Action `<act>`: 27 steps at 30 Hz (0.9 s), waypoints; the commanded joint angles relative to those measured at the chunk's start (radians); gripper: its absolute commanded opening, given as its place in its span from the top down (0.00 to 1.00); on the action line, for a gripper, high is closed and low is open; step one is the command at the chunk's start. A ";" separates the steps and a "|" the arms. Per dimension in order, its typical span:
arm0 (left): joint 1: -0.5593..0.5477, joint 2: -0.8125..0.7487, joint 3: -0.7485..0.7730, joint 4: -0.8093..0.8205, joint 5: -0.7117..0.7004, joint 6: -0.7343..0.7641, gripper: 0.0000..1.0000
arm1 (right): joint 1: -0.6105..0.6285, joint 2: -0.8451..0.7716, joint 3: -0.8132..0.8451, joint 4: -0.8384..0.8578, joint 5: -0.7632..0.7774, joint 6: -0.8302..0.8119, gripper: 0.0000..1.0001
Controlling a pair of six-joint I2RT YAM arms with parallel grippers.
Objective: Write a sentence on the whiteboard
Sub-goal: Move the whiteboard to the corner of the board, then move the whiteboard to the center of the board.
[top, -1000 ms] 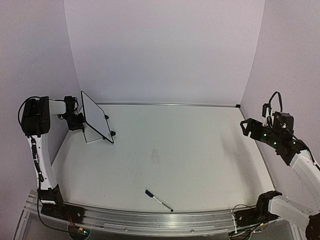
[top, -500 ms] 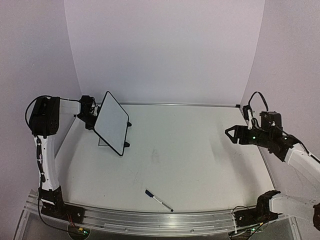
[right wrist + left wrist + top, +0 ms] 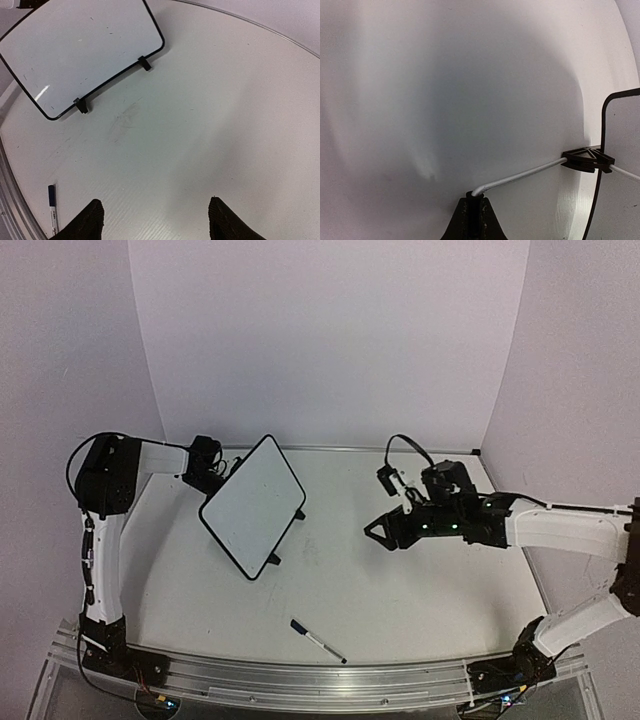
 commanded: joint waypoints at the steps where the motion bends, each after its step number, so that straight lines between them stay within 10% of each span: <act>1: -0.046 0.002 0.026 -0.011 0.161 0.009 1.00 | 0.132 0.165 0.104 0.162 0.041 -0.055 0.36; 27: 0.199 -0.529 -0.429 0.313 -0.084 -0.305 0.38 | 0.272 0.891 0.611 0.219 -0.068 -0.200 0.45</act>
